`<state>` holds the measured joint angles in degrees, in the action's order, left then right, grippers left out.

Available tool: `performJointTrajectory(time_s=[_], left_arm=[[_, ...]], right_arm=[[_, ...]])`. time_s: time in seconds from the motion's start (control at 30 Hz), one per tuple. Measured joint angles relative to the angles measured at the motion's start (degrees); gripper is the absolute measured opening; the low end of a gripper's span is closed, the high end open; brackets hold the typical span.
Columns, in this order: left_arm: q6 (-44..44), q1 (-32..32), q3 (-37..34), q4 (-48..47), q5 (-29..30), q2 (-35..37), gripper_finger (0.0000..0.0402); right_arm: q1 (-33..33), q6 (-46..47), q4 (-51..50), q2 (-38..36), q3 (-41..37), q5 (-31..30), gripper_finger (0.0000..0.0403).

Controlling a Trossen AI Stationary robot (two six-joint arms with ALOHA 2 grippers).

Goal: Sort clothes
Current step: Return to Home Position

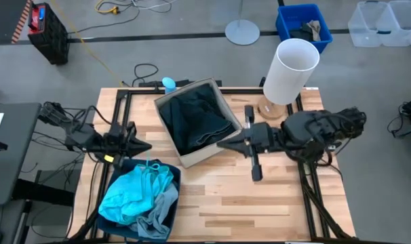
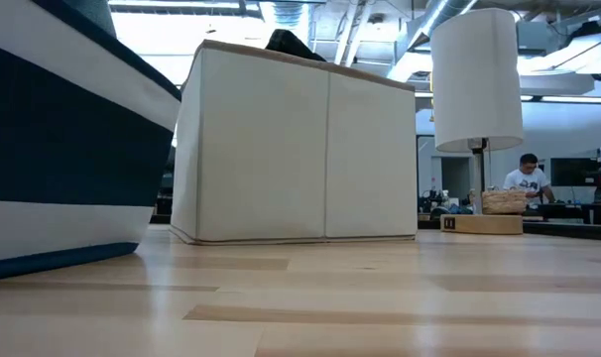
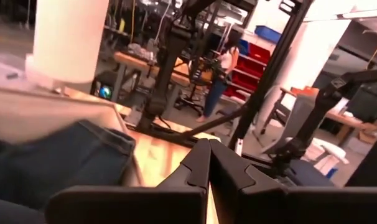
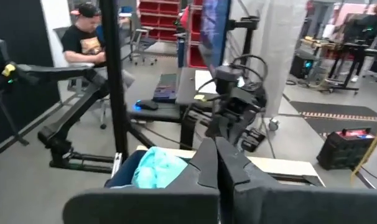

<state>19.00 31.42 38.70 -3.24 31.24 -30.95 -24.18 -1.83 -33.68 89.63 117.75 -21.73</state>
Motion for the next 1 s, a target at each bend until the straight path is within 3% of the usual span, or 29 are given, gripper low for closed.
performJointTrajectory(time_s=[0.1,0.23,0.53,0.8,1.0], left_arm=[[-3.66,0.00,-0.01,-1.16,0.18,1.45,0.0001],[-7.05,-0.27,-2.03,0.81,0.21,2.66,0.0001],[-3.83,-5.27,-13.43,12.87,-6.92,2.56,0.0000],[-0.27,-11.61,-22.60,17.05,-11.78,5.46,0.0000],[-1.80,-15.06,-28.07,16.73,-12.98,13.00,0.0000]], right_arm=[[0.45,0.21,5.22,-3.86,-6.35,-0.08,0.0004],[1.06,0.20,16.44,-11.39,-21.16,-0.02,0.0002],[2.61,9.23,44.57,-26.49,-56.90,1.23,0.0001],[3.11,13.39,49.95,-35.91,-74.81,0.60,0.0000],[3.32,10.50,51.45,-46.05,-85.84,-1.65,0.0000]])
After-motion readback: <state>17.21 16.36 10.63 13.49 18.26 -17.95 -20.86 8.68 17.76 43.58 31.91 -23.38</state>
